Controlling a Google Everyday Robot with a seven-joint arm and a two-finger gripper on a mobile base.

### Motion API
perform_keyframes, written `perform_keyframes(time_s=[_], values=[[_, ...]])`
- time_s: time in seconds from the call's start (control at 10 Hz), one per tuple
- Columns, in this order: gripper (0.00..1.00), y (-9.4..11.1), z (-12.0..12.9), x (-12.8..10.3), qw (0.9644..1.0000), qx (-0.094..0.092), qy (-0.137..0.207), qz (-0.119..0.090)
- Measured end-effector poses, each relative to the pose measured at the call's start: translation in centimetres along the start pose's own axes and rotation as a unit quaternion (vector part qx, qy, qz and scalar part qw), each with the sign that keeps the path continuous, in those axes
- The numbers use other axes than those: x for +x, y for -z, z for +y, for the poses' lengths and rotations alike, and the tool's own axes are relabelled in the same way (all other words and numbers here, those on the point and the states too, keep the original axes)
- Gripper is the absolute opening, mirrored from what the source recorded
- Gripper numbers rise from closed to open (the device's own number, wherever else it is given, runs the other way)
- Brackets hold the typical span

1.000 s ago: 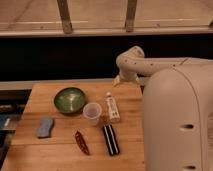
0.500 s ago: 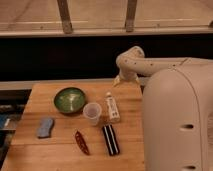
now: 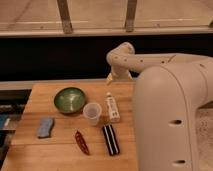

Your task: Stand the bottle upright

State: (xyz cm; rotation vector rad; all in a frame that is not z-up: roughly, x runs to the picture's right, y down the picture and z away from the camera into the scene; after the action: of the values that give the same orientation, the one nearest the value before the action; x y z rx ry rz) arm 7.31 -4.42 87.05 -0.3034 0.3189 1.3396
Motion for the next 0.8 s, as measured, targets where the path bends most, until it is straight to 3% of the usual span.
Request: perform_keyframes(time_s=[0.3, 0.8], values=[[0.80, -1.4, 1.5, 0.6, 0.9996, -0.002, 0.023, 0.018], [0.80, -6.3, 3.1, 1.9, 0.9968, 0.005, 0.044, 0.066]])
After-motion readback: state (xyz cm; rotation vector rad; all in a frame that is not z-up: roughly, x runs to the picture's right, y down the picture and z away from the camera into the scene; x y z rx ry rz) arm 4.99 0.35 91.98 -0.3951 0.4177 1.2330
